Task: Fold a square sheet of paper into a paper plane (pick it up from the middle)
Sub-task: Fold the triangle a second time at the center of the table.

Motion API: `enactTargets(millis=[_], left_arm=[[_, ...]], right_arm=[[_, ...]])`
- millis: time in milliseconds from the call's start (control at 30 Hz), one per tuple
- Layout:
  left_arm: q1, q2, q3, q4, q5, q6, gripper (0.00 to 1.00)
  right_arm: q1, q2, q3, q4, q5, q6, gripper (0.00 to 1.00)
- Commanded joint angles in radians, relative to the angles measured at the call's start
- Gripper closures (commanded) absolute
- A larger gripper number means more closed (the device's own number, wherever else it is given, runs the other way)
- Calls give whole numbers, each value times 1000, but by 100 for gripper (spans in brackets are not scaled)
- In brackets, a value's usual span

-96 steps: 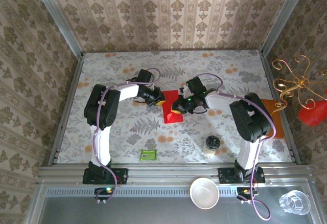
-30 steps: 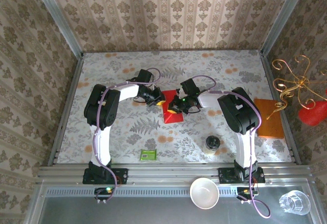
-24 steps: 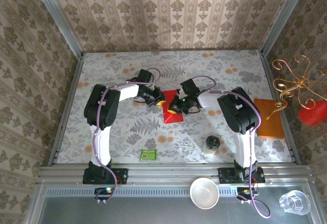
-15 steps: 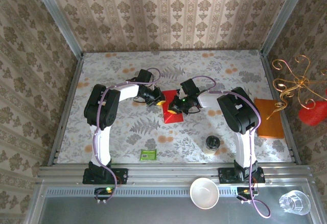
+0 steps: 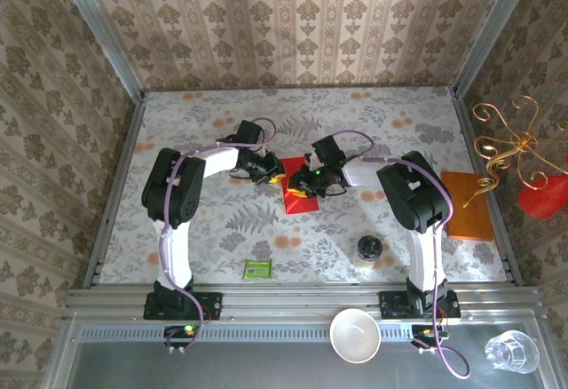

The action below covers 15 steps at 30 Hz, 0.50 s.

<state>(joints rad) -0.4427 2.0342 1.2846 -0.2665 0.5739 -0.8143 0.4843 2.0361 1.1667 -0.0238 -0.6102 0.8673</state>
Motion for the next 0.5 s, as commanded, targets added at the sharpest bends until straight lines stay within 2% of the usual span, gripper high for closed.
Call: enactTargets(millis=[0,167,467], left_arm=[[38,-99,-46,8,-57,-41,80],[48,-167,-106,39,-68,-53,77],[17,-216,-159,56,-70,-57,75]], right_arm=[[2,49,2,-54,53,7,69],[3,48,2,-54,50,4,64],[2,51,-12,-67,62,1,58]])
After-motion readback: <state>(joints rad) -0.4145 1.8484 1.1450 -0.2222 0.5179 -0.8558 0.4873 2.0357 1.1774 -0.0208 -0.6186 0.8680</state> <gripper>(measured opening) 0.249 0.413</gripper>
